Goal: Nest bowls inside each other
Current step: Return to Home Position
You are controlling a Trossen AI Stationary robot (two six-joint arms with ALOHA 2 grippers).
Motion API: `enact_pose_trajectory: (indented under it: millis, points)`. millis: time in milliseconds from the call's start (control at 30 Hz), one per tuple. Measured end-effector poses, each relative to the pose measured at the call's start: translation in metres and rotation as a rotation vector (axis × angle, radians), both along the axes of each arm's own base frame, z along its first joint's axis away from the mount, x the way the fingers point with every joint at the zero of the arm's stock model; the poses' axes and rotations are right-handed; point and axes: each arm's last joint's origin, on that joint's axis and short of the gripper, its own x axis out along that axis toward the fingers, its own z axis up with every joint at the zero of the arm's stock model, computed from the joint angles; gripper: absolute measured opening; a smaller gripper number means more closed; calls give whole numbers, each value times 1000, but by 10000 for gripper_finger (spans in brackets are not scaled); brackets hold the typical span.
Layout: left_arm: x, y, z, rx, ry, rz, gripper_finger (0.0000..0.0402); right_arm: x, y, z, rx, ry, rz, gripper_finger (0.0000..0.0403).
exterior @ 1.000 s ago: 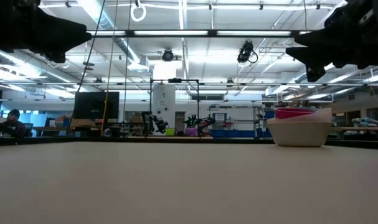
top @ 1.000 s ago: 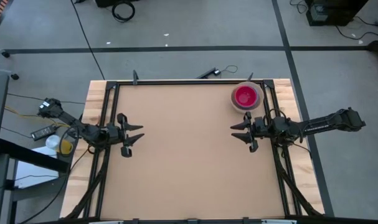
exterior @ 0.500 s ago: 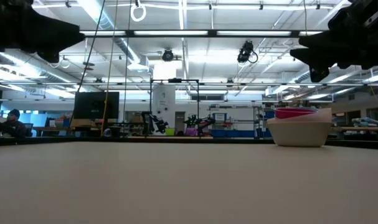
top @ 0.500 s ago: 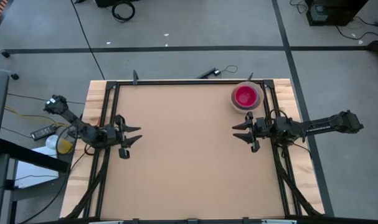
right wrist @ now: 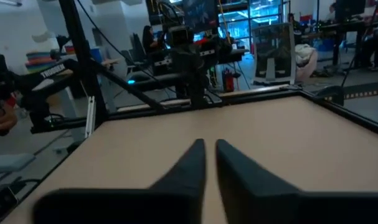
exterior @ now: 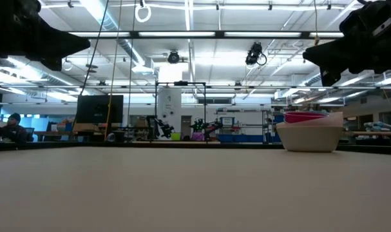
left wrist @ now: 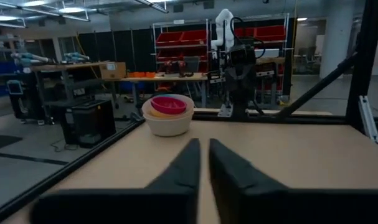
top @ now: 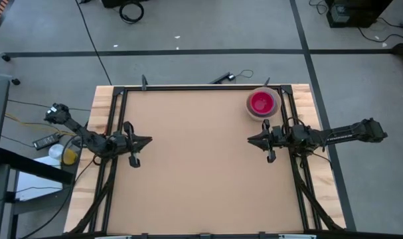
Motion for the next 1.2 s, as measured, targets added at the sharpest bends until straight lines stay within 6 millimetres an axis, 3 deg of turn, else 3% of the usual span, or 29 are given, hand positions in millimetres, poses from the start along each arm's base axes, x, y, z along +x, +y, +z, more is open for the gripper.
enact_pose_trajectory:
  millis: [67, 133, 400, 567, 700, 867, 1200]
  points:
    - [0, 0, 0, 10, 2, 6, 10, 0, 0, -1, -10, 11, 1, 21]
    - [0, 1, 0, 13, 0, 7, 8, 0, 0, -2, -15, 19, 6, 10]
    - [-3, 2, -2, -2, 11, -7, 3, 0, -5, -3, -1, 35, -47, 6]
    - [-3, 2, -8, -40, 47, -28, 3, 0, -2, 6, 2, -58, 30, 9]
    - [-6, 1, 0, -35, 37, -55, 3, -3, -1, 22, -5, -102, 76, 8]
    - [-17, 4, 24, -22, 16, -27, 2, -10, -1, 26, 6, -62, 76, 8]
    - [-22, 7, 22, 10, 31, -23, 2, -18, -1, 21, 14, -59, 72, 7]
